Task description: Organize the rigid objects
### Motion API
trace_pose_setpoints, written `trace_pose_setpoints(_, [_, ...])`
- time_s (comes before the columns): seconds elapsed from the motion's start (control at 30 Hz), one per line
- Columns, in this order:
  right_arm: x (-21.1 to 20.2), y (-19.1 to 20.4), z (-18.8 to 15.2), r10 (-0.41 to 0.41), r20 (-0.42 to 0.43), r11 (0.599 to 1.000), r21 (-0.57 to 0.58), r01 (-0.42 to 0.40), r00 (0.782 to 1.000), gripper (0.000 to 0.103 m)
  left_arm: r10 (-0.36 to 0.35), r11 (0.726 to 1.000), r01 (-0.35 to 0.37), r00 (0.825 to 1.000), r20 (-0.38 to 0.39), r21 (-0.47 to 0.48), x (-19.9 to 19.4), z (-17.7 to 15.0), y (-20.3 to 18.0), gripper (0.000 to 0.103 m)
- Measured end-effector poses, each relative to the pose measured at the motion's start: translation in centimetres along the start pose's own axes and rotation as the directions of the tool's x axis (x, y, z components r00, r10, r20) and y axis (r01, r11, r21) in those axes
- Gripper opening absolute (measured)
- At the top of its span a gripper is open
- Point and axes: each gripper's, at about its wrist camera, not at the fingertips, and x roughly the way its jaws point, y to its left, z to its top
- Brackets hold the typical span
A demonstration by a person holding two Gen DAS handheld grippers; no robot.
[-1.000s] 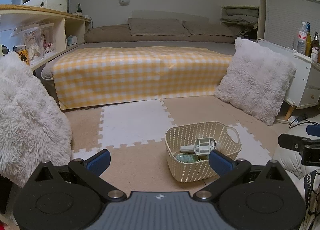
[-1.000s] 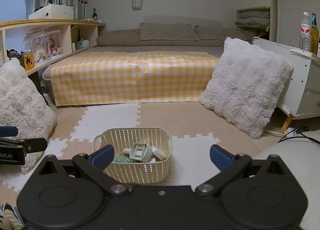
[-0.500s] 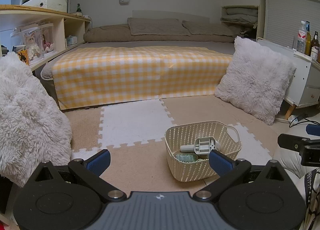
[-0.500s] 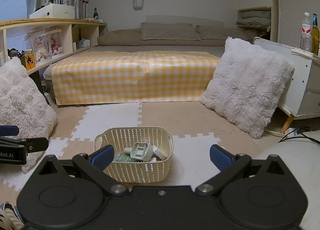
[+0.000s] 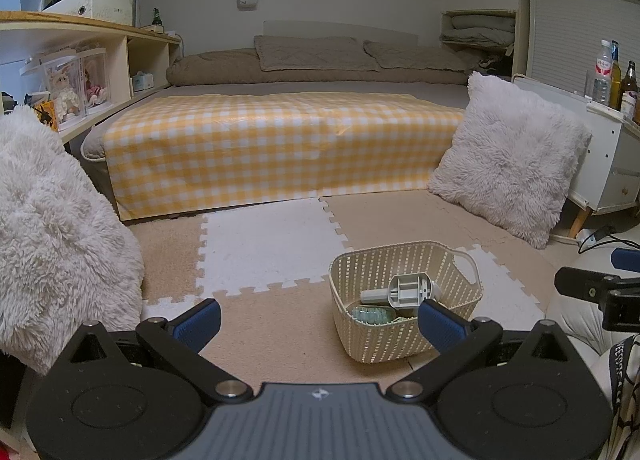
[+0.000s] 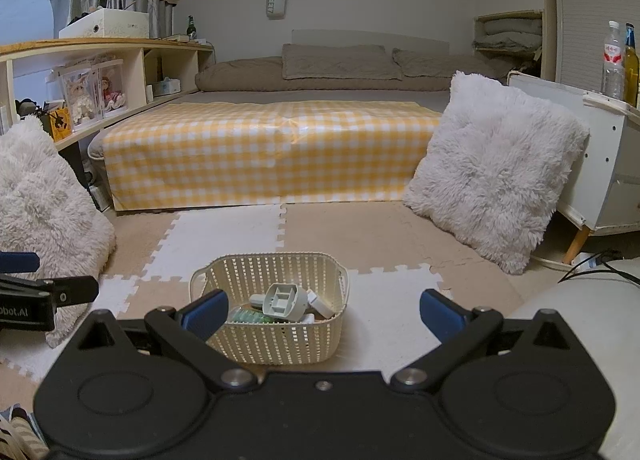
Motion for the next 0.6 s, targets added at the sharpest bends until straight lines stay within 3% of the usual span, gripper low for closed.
trace_pose_setpoints(0.6, [0.01, -0.14, -0.02, 0.003, -0.002, 1.000, 0.003, -0.003, 1.000, 0.103, 0.001, 1.000, -0.001, 1.000, 0.000, 0.001, -0.02, 0.05, -0.04, 0.103])
